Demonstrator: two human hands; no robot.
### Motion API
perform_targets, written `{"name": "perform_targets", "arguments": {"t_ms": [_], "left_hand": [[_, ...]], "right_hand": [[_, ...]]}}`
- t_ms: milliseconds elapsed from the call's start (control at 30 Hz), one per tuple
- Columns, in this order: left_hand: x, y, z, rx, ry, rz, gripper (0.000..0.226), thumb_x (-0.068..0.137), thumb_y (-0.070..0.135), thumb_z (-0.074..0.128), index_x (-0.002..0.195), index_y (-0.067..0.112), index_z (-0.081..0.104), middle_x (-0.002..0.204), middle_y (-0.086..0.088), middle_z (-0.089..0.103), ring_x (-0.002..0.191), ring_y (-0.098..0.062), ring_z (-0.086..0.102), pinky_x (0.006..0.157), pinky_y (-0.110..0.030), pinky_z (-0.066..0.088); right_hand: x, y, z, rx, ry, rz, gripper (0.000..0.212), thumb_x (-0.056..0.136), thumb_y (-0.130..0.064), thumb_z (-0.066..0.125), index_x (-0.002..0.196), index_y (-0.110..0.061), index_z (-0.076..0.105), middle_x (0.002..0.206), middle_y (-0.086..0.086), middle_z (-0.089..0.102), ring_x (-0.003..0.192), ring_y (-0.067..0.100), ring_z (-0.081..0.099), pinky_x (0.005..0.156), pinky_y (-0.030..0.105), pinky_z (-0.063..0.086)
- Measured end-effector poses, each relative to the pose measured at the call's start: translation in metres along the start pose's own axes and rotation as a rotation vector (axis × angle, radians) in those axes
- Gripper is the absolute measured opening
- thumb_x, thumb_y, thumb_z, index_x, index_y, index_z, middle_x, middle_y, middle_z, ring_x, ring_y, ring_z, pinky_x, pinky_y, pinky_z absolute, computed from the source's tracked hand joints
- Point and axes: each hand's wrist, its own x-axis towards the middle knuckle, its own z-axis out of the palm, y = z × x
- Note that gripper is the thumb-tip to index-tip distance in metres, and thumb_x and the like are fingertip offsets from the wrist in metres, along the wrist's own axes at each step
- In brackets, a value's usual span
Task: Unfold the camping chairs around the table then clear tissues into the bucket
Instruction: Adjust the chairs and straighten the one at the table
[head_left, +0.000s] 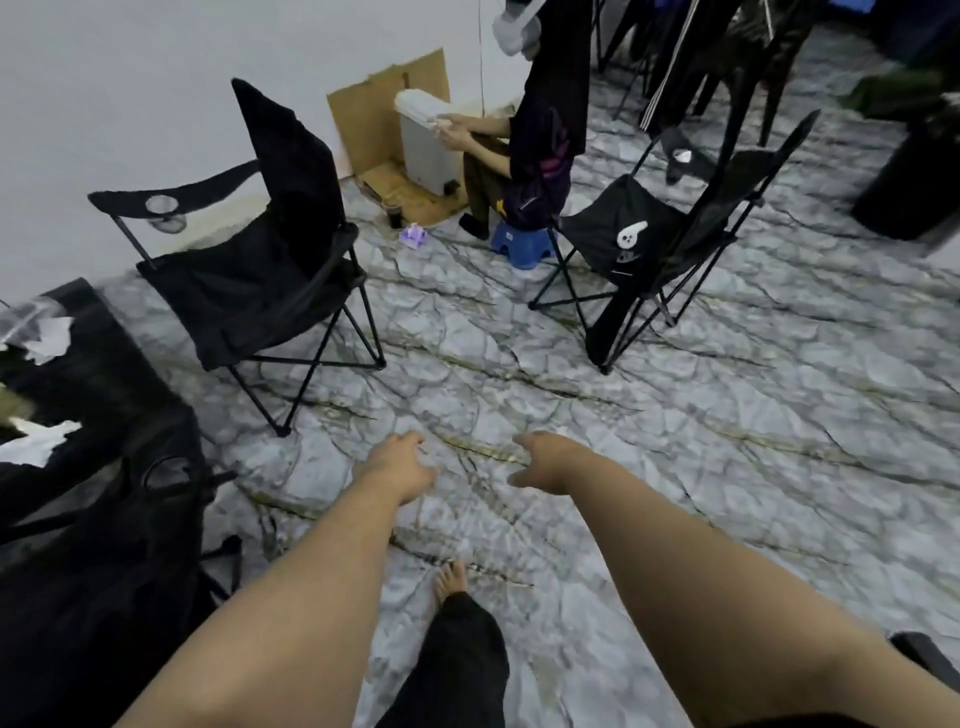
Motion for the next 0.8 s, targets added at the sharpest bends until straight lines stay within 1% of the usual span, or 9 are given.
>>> {"name": "perform_targets", "arguments": {"t_ms": [133, 233, 300, 367, 433, 567, 633, 700, 800], "left_hand": [[0.071, 0.014, -0.048, -0.010, 0.066, -0.010, 0.058, 0.088, 0.040, 0.054, 0.140, 0.023, 0.033, 0.147, -0.006, 0.033, 0.130, -0.028, 0.039, 0.103, -0.039, 0.041], [0.132, 0.024, -0.101, -0.052, 0.090, -0.008, 0.056, 0.088, 0.038, 0.054, 0.139, 0.022, 0.035, 0.147, -0.006, 0.032, 0.125, -0.028, 0.043, 0.101, -0.040, 0.043], [0.166, 0.033, -0.135, -0.071, 0.104, -0.009, 0.056, 0.088, 0.036, 0.056, 0.138, 0.023, 0.036, 0.146, -0.006, 0.032, 0.122, -0.028, 0.046, 0.102, -0.041, 0.043], [0.196, 0.042, -0.166, -0.068, 0.126, -0.010, 0.057, 0.088, 0.037, 0.055, 0.139, 0.024, 0.034, 0.146, -0.005, 0.032, 0.126, -0.027, 0.043, 0.102, -0.039, 0.041], [0.225, 0.051, -0.190, -0.054, 0.141, -0.007, 0.060, 0.088, 0.039, 0.054, 0.142, 0.026, 0.031, 0.148, -0.004, 0.031, 0.131, -0.027, 0.038, 0.103, -0.040, 0.040], [0.290, 0.074, -0.229, -0.087, 0.176, 0.017, 0.057, 0.089, 0.033, 0.054, 0.141, 0.022, 0.032, 0.147, -0.004, 0.031, 0.132, -0.025, 0.036, 0.104, -0.038, 0.039], [0.326, 0.091, -0.251, -0.086, 0.217, 0.025, 0.057, 0.089, 0.034, 0.053, 0.141, 0.023, 0.032, 0.148, -0.002, 0.031, 0.133, -0.022, 0.035, 0.104, -0.036, 0.039], [0.363, 0.111, -0.279, -0.088, 0.275, 0.030, 0.056, 0.089, 0.035, 0.051, 0.141, 0.025, 0.032, 0.148, 0.000, 0.031, 0.133, -0.022, 0.035, 0.103, -0.038, 0.039], [0.411, 0.144, -0.333, -0.144, 0.416, 0.036, 0.054, 0.091, 0.032, 0.050, 0.141, 0.023, 0.032, 0.148, -0.001, 0.033, 0.133, -0.022, 0.035, 0.105, -0.038, 0.037]], "right_hand": [[0.065, -0.014, -0.074, -0.061, 0.027, -0.036, 0.073, 0.094, -0.041, 0.052, 0.151, -0.019, 0.012, 0.160, 0.006, 0.013, 0.145, 0.026, 0.020, 0.115, 0.039, 0.025], [0.117, -0.030, -0.141, -0.092, 0.061, -0.049, 0.071, 0.093, -0.042, 0.052, 0.151, -0.025, 0.014, 0.159, 0.006, 0.016, 0.143, 0.028, 0.024, 0.114, 0.040, 0.028], [0.146, -0.041, -0.183, -0.127, 0.094, -0.073, 0.069, 0.093, -0.040, 0.052, 0.150, -0.024, 0.017, 0.158, 0.006, 0.019, 0.142, 0.027, 0.027, 0.113, 0.039, 0.029], [0.174, -0.049, -0.218, -0.132, 0.102, -0.081, 0.068, 0.094, -0.039, 0.053, 0.150, -0.022, 0.018, 0.158, 0.005, 0.018, 0.142, 0.027, 0.026, 0.113, 0.038, 0.028], [0.201, -0.052, -0.245, -0.109, 0.073, -0.082, 0.070, 0.093, -0.039, 0.054, 0.150, -0.024, 0.017, 0.159, 0.004, 0.016, 0.143, 0.026, 0.024, 0.114, 0.039, 0.026], [0.264, -0.051, -0.303, -0.153, 0.056, -0.117, 0.072, 0.092, -0.038, 0.055, 0.150, -0.023, 0.016, 0.159, 0.004, 0.017, 0.143, 0.026, 0.024, 0.114, 0.039, 0.027], [0.299, -0.050, -0.339, -0.178, 0.059, -0.140, 0.071, 0.093, -0.038, 0.055, 0.151, -0.023, 0.016, 0.159, 0.005, 0.017, 0.142, 0.027, 0.025, 0.114, 0.040, 0.028], [0.334, -0.051, -0.381, -0.201, 0.061, -0.169, 0.071, 0.093, -0.037, 0.055, 0.151, -0.023, 0.016, 0.159, 0.006, 0.017, 0.142, 0.028, 0.025, 0.113, 0.040, 0.029], [0.384, -0.062, -0.456, -0.226, 0.095, -0.236, 0.069, 0.093, -0.035, 0.055, 0.150, -0.023, 0.018, 0.157, 0.005, 0.019, 0.141, 0.027, 0.028, 0.111, 0.038, 0.030]]}}
